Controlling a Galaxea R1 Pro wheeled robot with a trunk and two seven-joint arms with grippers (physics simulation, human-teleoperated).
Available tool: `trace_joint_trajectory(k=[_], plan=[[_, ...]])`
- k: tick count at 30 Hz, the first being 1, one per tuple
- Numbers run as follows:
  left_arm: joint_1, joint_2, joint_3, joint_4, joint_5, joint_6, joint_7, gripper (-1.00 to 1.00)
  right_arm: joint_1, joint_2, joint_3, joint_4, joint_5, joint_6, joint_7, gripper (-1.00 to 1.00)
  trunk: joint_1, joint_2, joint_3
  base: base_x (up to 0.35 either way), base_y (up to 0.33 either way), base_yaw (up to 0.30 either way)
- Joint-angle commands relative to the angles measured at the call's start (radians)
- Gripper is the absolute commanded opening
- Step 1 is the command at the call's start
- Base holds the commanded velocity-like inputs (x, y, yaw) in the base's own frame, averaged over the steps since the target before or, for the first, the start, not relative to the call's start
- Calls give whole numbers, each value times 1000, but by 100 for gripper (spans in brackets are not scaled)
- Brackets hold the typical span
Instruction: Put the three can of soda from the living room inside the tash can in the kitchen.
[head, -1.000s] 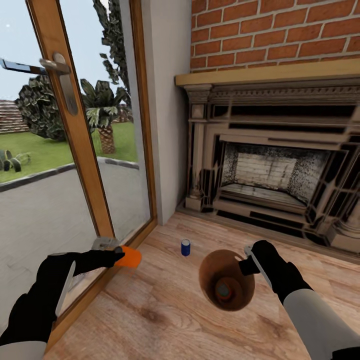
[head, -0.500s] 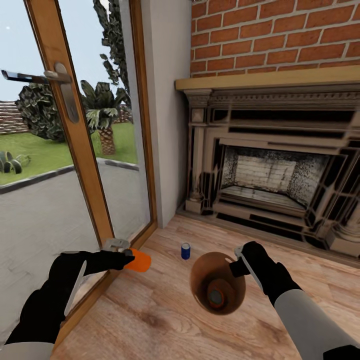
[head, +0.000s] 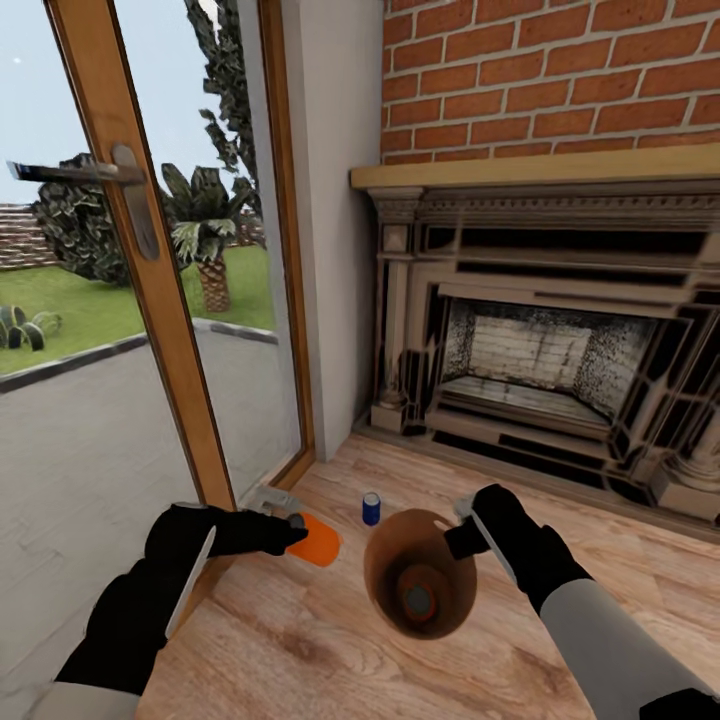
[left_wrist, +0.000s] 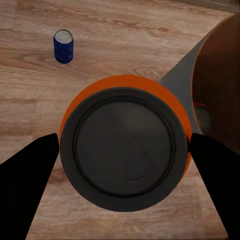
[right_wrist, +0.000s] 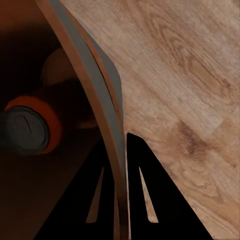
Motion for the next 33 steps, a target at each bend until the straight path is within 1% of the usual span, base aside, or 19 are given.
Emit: trace_joint_trajectory(k=[1,4,5,9,14,15,16,19,22,27,28,33], plan=[[0,-6,-13,0,-3,3,0,-100,0,1,3,0,-1,0,16,-100,-4,7,3,0,0,0],[0,-13,-22,0,-2,6,-1,-100,0,1,18,0,-2,0,23,-100,-15,28,13,0,0,0],[0,-16,-26,0,-3,7,-4,-100,0,2,35,0,-2,0,27,-100,-19,35,16,0,0,0],[0,-25,-41,1,-5,8,-26,-100,0,2,52,0,-3,0,48,-100,-35,63,28,0,0,0],[0,-44,-66,-7,-6,20,-43,-100,0,10,58,0,-1,0,59,-100,-54,98,44,0,0,0],[0,-45,-73,-8,-6,21,-44,-100,0,11,59,0,-1,0,59,-100,-58,105,47,0,0,0],[0,-47,-90,-9,-6,21,-45,-100,0,12,59,0,-1,0,60,-100,-61,112,50,0,0,0],[0,-51,-112,-10,-7,22,-46,-100,0,14,60,1,0,0,60,-100,-73,133,60,0,0,0],[0,-58,-125,-11,-7,23,-46,-100,0,14,60,1,0,0,61,-100,-84,154,69,0,0,0],[0,-73,-133,-10,-11,21,-44,-100,0,15,60,2,0,0,61,-100,-104,189,85,0,0,0],[0,-80,-141,-6,-13,20,-42,-100,0,15,60,2,1,0,61,-100,-107,196,88,0,0,0],[0,-96,-170,2,-17,18,-35,-100,0,22,65,2,1,0,61,-100,-127,231,104,0,0,0]])
